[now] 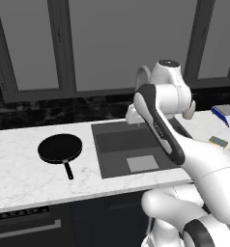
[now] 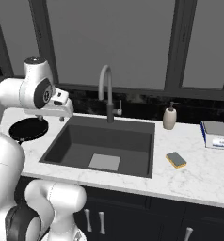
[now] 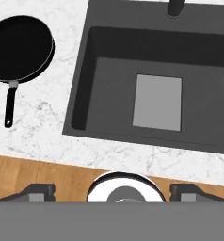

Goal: Pick the pan and sponge and place them into the sink. Then turn on the water.

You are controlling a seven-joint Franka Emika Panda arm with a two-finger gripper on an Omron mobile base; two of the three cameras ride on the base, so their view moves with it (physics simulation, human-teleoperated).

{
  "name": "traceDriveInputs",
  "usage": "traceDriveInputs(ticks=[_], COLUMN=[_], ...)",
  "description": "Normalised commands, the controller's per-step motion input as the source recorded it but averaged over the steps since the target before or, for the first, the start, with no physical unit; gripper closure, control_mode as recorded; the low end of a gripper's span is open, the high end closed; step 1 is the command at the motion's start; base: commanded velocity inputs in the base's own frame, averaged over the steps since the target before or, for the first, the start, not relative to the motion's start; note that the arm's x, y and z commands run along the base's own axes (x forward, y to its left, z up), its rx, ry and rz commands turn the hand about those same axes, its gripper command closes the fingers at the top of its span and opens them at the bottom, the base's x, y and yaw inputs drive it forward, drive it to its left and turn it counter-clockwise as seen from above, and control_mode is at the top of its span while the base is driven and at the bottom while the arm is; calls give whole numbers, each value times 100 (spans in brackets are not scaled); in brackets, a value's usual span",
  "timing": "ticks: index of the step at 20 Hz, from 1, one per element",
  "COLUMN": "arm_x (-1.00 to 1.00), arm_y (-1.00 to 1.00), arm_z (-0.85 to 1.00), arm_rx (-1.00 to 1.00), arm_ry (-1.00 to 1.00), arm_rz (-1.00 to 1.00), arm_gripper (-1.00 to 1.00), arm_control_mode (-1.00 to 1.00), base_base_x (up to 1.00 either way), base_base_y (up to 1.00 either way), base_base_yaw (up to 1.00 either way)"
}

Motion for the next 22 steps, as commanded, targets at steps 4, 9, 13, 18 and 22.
traceDriveInputs(ticks=[4, 9, 13, 18, 22], arm_x=[-33, -3, 20, 32, 53], arm_y=[100, 100, 100, 90, 97], arm_z=[-39, -36, -39, -41, -33], arm_rx=[-2, -2, -1, 0, -4], arm_ry=[2, 3, 10, 13, 10], arm_rz=[6, 1, -1, -4, -7], arm_gripper=[-100, -100, -100, -100, -100], arm_control_mode=[-100, -100, -100, -100, -100], base_base_x=[0, 0, 0, 0, 0], base_base_y=[0, 0, 0, 0, 0], base_base_yaw=[0, 0, 0, 0, 0])
